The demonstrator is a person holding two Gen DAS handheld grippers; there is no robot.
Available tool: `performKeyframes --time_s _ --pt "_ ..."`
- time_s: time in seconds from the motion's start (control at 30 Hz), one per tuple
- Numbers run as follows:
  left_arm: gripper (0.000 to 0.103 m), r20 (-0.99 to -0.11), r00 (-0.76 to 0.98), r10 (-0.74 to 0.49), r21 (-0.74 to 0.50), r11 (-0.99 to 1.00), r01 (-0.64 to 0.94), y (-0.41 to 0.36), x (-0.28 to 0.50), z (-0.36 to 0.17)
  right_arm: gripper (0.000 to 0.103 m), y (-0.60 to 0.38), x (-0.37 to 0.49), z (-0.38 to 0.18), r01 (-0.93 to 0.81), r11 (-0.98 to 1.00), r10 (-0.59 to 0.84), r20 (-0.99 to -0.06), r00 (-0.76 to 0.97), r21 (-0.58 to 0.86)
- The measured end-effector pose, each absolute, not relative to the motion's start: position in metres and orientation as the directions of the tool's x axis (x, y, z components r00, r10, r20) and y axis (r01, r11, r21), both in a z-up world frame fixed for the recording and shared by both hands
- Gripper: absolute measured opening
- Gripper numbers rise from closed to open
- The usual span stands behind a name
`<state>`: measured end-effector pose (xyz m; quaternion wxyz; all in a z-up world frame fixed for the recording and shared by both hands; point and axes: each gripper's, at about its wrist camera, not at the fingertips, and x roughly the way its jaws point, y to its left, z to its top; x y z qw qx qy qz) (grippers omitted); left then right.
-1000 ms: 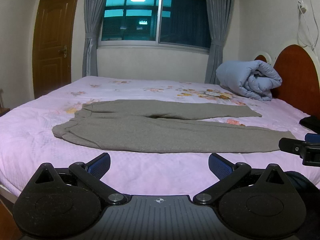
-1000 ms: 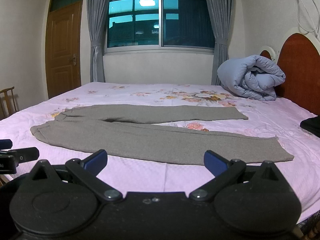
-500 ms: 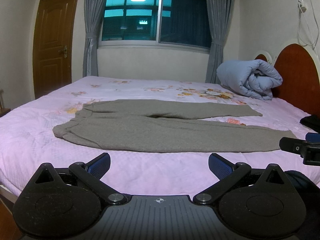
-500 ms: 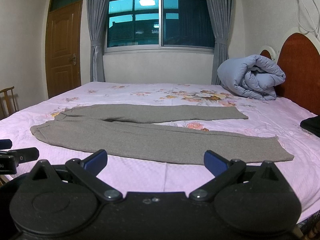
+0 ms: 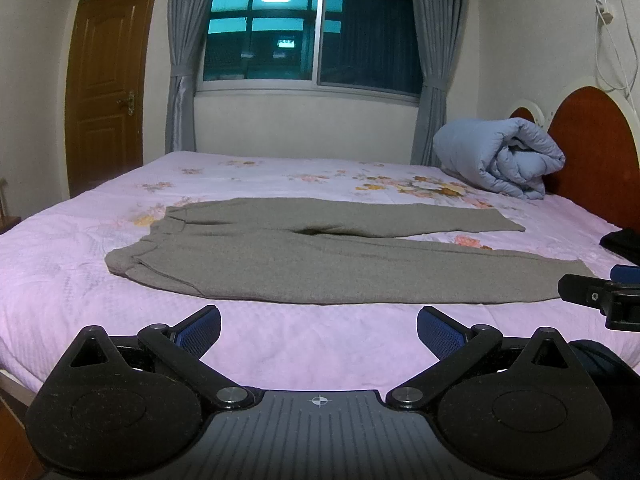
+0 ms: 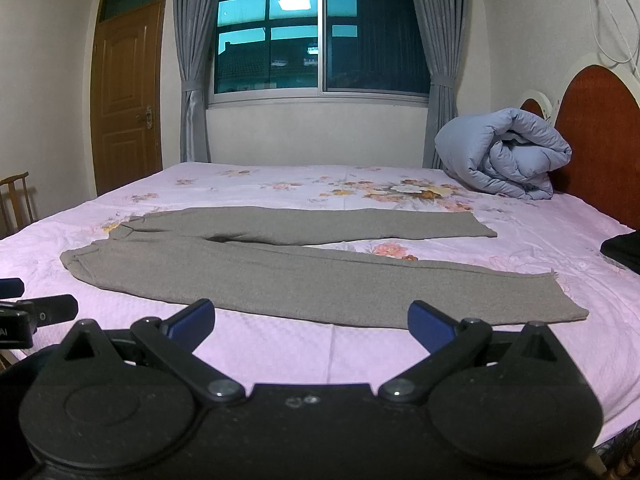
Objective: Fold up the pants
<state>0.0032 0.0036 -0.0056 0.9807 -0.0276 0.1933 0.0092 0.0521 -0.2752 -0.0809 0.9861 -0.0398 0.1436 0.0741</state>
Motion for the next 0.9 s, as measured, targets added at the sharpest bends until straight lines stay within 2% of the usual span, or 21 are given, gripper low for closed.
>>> performKeyframes --time_s 0.9 --pt "0.103 -0.381 0.924 0.009 -0.048 0.998 -0.029 0.0053 0.0045 -0.0069 0.097 -0.2742 0.0524 -0.082 -0.157 0.986 0.133 -0.291 0.947 -0.058"
